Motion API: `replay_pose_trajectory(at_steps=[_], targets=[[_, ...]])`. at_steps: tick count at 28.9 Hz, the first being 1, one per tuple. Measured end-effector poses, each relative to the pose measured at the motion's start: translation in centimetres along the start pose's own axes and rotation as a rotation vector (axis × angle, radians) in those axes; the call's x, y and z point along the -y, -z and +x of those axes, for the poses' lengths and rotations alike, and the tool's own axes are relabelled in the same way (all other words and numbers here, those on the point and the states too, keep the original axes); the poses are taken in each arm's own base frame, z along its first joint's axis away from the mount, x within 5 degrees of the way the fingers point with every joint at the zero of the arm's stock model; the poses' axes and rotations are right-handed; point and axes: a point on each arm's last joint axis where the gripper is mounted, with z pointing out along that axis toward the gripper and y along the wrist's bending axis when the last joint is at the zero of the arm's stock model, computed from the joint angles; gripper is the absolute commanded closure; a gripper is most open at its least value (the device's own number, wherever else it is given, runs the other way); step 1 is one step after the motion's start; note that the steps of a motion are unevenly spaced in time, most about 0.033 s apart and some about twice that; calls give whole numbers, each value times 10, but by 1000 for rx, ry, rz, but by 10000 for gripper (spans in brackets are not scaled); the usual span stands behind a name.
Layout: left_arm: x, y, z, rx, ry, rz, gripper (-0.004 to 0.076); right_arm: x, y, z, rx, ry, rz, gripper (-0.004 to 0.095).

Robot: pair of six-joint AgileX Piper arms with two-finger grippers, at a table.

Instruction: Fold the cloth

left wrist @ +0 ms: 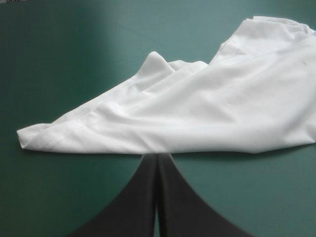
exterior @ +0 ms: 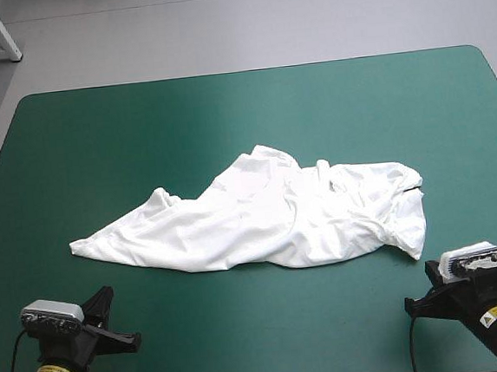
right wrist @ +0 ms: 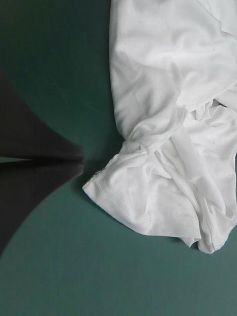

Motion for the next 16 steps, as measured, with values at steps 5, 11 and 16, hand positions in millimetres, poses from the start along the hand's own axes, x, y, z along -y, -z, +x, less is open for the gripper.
replay_pose_trajectory(at_steps=[5,11,16], targets=[[0,0,0,0,0,0,732,0,0,0,0,0,0,926],[0,0,0,0,0,0,732,0,0,0,0,0,0,926],[0,0,0,0,0,0,659,0,0,0,0,0,0,895]])
